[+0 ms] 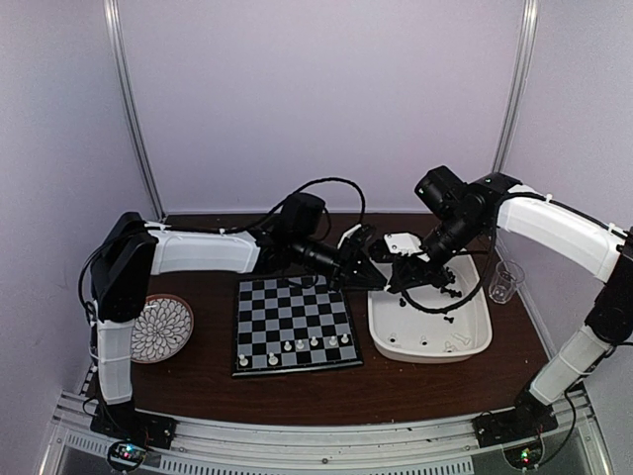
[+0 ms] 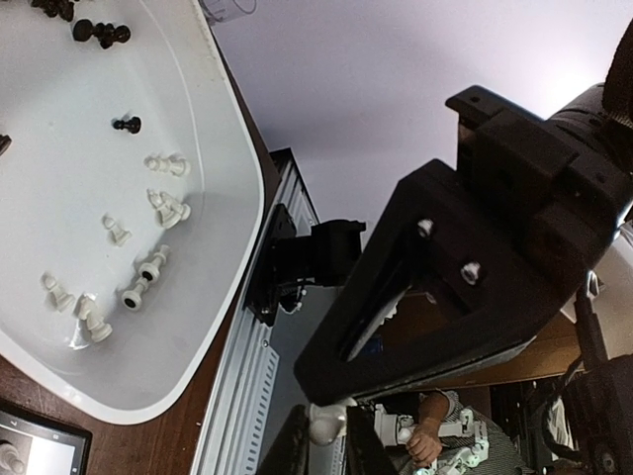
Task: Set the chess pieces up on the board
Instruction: Pass from the right arm to the left, then place the pawn on c2.
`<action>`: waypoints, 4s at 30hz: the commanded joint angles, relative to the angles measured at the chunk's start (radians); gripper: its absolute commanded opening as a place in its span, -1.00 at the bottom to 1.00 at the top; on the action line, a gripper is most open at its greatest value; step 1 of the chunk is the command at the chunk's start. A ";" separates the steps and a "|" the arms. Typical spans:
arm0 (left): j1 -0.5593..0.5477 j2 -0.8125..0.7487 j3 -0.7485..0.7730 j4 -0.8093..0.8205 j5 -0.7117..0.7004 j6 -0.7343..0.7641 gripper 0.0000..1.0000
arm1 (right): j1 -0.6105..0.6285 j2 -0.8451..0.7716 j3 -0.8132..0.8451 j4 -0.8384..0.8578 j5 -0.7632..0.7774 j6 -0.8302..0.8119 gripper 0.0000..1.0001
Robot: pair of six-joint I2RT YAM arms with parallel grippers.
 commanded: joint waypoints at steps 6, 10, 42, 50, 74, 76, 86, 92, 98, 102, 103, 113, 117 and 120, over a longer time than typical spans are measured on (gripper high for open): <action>-0.010 0.020 0.036 0.068 0.025 -0.005 -0.82 | 0.013 0.003 0.009 0.006 0.016 0.004 -0.86; -0.009 0.019 0.038 0.076 0.024 -0.001 -0.86 | 0.015 0.005 0.005 0.010 0.018 0.007 -0.85; 0.012 -0.446 -0.331 -0.772 -0.969 0.832 -0.92 | -0.196 -0.102 -0.270 0.186 0.068 0.155 -0.40; 0.010 -0.534 -0.501 -0.694 -1.042 0.814 -0.92 | -0.228 -0.132 -0.353 0.261 0.097 0.169 -0.40; -0.055 -0.455 -0.579 -0.578 -1.001 0.819 -0.93 | -0.262 -0.130 -0.370 0.279 0.108 0.180 -0.41; -0.057 -0.446 -0.580 -0.572 -0.991 0.819 -0.93 | -0.263 -0.130 -0.370 0.278 0.106 0.180 -0.41; -0.059 -0.413 -0.586 -0.564 -0.993 0.813 -0.93 | -0.262 -0.129 -0.370 0.273 0.097 0.178 -0.40; -0.060 -0.404 -0.594 -0.563 -0.995 0.816 -0.92 | -0.263 -0.129 -0.370 0.272 0.095 0.178 -0.41; -0.062 -0.409 -0.603 -0.567 -0.998 0.820 -0.81 | -0.263 -0.126 -0.370 0.271 0.095 0.178 -0.40; -0.062 -0.410 -0.601 -0.571 -1.008 0.823 -0.62 | -0.263 -0.120 -0.368 0.269 0.096 0.178 -0.40; -0.062 -0.410 -0.599 -0.573 -1.009 0.823 -0.59 | -0.262 -0.119 -0.367 0.268 0.095 0.178 -0.40; -0.064 -0.445 -0.576 -0.609 -1.018 0.830 -0.44 | -0.264 -0.113 -0.359 0.265 0.095 0.189 -0.40; -0.063 -0.500 -0.543 -0.650 -1.018 0.851 -0.38 | -0.265 -0.092 -0.364 0.260 0.059 0.189 -0.39; -0.064 -0.566 -0.526 -0.657 -1.018 0.866 -0.33 | -0.264 -0.044 -0.349 0.243 0.055 0.176 -0.37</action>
